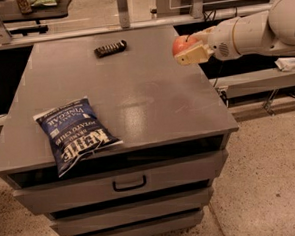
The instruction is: Move apple near rxbar chocolate
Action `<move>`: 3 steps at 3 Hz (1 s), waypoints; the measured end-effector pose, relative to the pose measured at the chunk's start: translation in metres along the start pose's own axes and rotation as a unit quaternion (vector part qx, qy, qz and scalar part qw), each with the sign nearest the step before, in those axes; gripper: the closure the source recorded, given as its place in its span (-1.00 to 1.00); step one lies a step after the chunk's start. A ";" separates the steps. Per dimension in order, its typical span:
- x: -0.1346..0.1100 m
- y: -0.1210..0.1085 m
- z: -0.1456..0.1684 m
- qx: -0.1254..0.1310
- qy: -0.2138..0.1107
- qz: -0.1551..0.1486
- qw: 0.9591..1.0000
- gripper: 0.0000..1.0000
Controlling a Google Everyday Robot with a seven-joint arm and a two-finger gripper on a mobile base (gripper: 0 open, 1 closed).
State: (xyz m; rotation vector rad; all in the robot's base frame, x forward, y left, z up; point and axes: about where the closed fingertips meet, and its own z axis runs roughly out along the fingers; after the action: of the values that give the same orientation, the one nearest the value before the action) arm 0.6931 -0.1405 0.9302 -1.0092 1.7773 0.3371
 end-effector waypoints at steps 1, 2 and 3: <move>-0.030 0.008 0.036 -0.007 -0.026 -0.020 0.999 1.00; -0.061 0.014 0.086 -0.023 -0.042 -0.038 0.998 1.00; -0.080 0.016 0.133 -0.029 -0.039 -0.051 0.998 1.00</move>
Offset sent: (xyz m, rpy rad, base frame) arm 0.0972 0.1659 0.0237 0.0266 -0.1221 0.1683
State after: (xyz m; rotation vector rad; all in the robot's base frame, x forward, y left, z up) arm 0.7763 -0.0082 0.9377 -1.1089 1.6485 0.3622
